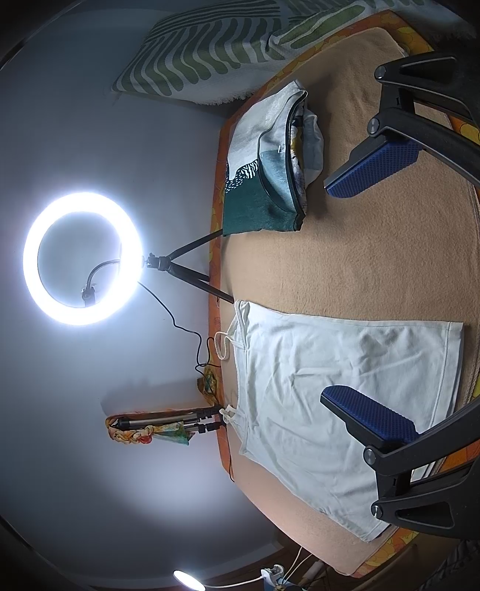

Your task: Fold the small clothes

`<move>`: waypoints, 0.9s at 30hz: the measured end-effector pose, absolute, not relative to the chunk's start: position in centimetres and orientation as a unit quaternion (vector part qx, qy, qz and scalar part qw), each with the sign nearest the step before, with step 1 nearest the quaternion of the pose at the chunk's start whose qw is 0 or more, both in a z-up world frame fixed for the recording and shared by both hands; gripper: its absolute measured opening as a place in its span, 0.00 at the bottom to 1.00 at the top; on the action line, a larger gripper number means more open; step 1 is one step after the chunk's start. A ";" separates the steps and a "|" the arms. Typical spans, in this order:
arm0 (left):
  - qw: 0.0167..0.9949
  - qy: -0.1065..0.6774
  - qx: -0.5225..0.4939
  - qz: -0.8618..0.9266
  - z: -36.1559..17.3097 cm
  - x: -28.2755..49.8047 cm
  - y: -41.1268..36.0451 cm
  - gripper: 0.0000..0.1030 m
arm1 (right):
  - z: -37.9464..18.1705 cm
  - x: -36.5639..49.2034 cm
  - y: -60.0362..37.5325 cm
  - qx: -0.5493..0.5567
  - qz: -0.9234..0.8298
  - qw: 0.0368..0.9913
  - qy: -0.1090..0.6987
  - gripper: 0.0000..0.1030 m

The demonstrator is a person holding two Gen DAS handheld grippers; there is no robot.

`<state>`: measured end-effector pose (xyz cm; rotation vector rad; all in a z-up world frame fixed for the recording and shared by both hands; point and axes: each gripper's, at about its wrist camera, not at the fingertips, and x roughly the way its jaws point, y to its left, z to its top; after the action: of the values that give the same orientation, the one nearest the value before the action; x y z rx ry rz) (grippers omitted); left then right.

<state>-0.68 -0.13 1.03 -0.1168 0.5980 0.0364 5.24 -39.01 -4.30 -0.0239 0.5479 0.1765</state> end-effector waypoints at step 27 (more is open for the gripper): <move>0.952 0.301 -0.060 0.010 -0.4 -0.9 1.8 1.00 | -3.7 5.5 -37.1 -0.007 0.115 0.959 0.259 1.00</move>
<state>-0.91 1.82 -0.36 -0.1230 0.6120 0.0209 5.51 -37.10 -3.72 -0.0145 0.5250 0.2326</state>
